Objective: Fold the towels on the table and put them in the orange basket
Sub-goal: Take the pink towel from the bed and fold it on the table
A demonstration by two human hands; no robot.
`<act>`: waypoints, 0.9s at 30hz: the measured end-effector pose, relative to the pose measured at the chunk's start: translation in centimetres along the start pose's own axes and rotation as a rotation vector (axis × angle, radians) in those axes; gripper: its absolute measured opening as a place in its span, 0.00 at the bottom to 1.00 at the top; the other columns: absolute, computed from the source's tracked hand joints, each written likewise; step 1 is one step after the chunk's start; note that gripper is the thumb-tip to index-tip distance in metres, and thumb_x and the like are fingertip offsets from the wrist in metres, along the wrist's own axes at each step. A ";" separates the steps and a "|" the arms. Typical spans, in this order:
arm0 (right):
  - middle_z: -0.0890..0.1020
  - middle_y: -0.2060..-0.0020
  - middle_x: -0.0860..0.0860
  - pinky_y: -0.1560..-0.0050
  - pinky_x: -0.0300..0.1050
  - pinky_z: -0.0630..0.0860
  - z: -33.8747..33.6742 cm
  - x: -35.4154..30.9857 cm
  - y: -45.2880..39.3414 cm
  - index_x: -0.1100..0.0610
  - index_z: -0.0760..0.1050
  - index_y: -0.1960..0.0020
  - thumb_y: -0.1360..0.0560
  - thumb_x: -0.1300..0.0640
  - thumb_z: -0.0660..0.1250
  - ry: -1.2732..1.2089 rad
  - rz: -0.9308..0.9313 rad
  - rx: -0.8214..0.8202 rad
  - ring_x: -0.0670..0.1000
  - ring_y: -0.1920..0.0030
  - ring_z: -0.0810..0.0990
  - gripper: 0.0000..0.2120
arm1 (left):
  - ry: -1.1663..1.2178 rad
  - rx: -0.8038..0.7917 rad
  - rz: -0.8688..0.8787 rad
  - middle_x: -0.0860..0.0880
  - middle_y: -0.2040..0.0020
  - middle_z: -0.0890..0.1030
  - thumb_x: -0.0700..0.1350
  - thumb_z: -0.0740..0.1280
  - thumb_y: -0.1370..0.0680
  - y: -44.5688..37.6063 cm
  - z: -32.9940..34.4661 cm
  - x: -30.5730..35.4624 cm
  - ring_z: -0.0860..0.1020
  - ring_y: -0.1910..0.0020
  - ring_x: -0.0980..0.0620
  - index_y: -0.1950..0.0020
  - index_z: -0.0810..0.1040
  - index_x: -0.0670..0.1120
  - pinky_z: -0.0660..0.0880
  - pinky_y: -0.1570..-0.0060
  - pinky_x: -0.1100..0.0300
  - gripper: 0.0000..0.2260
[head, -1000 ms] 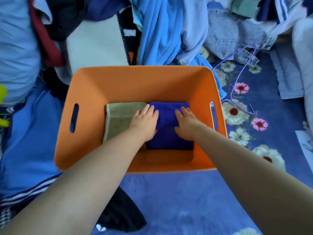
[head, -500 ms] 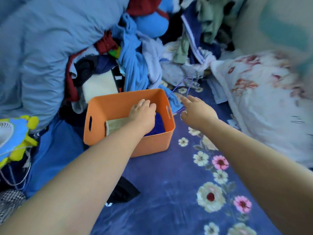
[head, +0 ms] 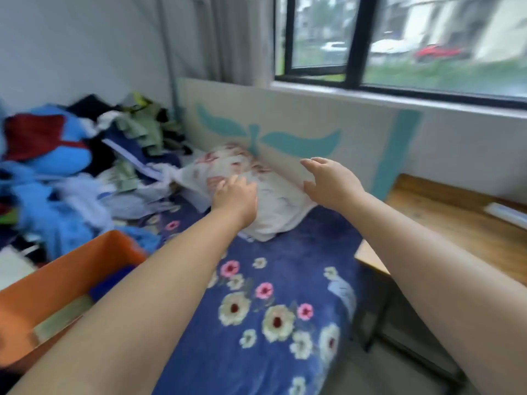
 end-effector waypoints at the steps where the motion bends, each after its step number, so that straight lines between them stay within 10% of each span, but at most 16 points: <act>1: 0.70 0.32 0.53 0.38 0.49 0.69 -1.9 2.8 1.8 0.56 0.63 0.30 0.24 0.57 0.59 0.027 0.048 0.023 0.55 0.32 0.66 0.22 | 0.004 0.023 0.054 0.42 0.36 0.71 0.45 0.55 0.20 -0.7 -1.0 3.3 0.65 0.33 0.43 0.39 0.71 0.42 0.63 0.36 0.52 0.13; 17: 0.67 0.29 0.55 0.31 0.50 0.64 -23.2 41.2 36.7 0.58 0.62 0.29 0.22 0.59 0.57 0.178 0.731 0.183 0.55 0.29 0.63 0.22 | 0.155 0.174 0.781 0.43 0.38 0.74 0.43 0.57 0.22 2.9 -12.3 57.5 0.69 0.36 0.43 0.37 0.72 0.45 0.69 0.42 0.51 0.14; 27: 0.70 0.31 0.57 0.35 0.45 0.66 -26.6 58.3 44.9 0.59 0.66 0.31 0.23 0.59 0.59 0.140 0.882 0.254 0.55 0.32 0.68 0.21 | 0.188 0.102 0.887 0.43 0.38 0.73 0.47 0.57 0.21 1.4 -11.8 76.1 0.68 0.35 0.43 0.38 0.71 0.43 0.69 0.42 0.50 0.15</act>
Point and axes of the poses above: each hand's wrist, its own y-axis away from the middle knuckle, its own z-axis out of the palm, x = y × z, the point moved 1 cm from there along -y, towards the middle knuckle
